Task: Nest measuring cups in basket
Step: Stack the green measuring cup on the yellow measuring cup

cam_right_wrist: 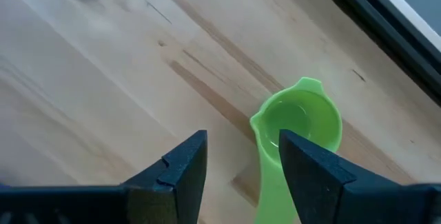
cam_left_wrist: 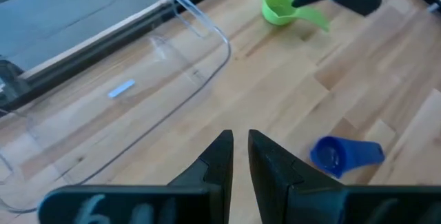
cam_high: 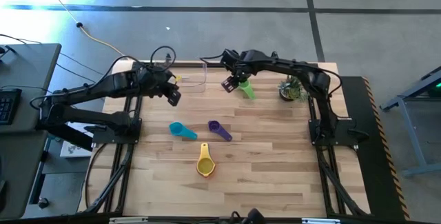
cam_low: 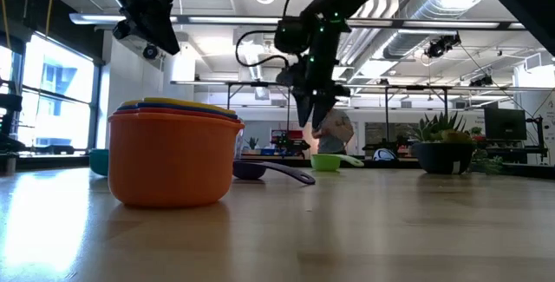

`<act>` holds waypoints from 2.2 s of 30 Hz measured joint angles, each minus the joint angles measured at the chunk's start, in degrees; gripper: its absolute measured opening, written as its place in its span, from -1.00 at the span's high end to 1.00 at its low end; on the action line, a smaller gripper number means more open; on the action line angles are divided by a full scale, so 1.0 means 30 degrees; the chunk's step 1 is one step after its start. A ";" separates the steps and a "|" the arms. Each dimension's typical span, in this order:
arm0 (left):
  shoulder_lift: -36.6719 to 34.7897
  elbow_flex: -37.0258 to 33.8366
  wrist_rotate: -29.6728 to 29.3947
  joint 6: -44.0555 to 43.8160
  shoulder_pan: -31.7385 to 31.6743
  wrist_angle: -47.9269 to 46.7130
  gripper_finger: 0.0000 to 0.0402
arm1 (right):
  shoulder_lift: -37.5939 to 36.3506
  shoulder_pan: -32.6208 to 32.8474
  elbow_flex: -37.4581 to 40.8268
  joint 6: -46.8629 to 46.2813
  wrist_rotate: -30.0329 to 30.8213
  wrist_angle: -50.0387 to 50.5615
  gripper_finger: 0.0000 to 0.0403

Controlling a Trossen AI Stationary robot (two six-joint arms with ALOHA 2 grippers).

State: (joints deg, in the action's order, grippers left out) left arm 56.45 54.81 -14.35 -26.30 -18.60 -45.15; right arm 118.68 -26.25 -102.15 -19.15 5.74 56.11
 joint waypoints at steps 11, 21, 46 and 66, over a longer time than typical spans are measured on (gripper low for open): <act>0.0000 0.0000 0.0008 0.0000 -0.0725 -0.0007 0.83 | 0.1356 -0.0033 0.0000 0.1259 -0.0073 -0.0142 0.15; 0.0000 0.0007 0.0022 0.0000 -0.0725 -0.0015 0.83 | 0.2763 -0.0033 0.0000 0.1259 0.0353 0.0222 0.15; 0.0000 0.0015 0.1329 -0.0007 -0.0723 -0.0022 0.83 | 0.3029 0.0554 -0.0007 0.1246 0.1367 0.2202 0.97; 0.0007 0.0015 0.3888 -0.2909 0.1718 -0.0827 0.83 | 0.1768 0.5356 -0.6464 -0.3278 0.4624 0.7504 1.00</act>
State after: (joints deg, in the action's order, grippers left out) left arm 56.47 54.85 -2.68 -35.03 -13.45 -47.63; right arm 123.98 -10.18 -121.54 -28.99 19.61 78.62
